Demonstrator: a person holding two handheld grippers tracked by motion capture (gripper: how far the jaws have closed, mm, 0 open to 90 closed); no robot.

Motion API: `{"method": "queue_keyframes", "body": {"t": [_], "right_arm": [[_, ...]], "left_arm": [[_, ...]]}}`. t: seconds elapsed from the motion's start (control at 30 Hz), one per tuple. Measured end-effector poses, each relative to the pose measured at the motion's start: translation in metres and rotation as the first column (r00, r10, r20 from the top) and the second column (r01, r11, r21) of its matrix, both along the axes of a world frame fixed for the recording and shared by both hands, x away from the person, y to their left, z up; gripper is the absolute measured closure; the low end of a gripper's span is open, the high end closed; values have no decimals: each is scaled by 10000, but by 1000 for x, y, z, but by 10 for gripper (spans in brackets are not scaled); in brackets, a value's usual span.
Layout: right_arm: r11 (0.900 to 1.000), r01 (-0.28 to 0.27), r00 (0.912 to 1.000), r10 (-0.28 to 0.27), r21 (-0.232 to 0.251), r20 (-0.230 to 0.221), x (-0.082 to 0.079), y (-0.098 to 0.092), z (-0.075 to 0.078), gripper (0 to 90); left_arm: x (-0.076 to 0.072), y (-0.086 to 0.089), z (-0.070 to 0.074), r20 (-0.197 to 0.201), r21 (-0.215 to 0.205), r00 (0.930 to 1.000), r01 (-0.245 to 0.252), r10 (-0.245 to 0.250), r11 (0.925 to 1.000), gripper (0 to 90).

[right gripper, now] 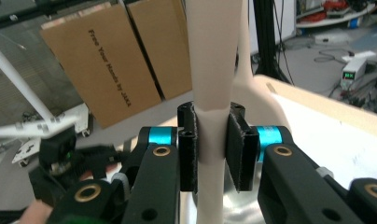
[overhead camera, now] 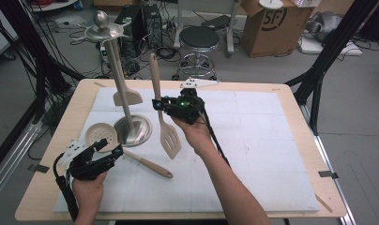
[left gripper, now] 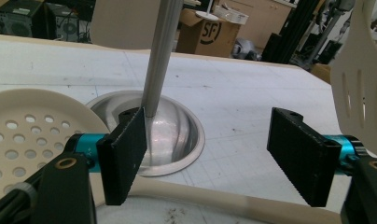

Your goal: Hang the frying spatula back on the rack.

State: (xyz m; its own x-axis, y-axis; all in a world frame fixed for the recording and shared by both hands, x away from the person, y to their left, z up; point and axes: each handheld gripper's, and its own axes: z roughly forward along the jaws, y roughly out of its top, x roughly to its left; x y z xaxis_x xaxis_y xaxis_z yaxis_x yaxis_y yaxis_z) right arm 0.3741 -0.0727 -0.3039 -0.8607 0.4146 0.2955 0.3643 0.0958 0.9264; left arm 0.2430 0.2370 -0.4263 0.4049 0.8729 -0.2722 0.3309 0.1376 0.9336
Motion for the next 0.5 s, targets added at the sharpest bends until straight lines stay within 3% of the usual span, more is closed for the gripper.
{"method": "queue_keyframes", "body": {"t": [0.17, 0.5], "right_arm": [[9978, -154, 9998, 145, 647, 150, 4, 8, 11, 767], [9953, -508, 9987, 504, 830, 69, 13, 25, 22, 768]], "left_arm": [[-1, 1, 0, 17, -54, 10000, -30, 30, 10000, 289], [-2, 3, 0, 41, -31, 9999, -108, 109, 9999, 290]]}}
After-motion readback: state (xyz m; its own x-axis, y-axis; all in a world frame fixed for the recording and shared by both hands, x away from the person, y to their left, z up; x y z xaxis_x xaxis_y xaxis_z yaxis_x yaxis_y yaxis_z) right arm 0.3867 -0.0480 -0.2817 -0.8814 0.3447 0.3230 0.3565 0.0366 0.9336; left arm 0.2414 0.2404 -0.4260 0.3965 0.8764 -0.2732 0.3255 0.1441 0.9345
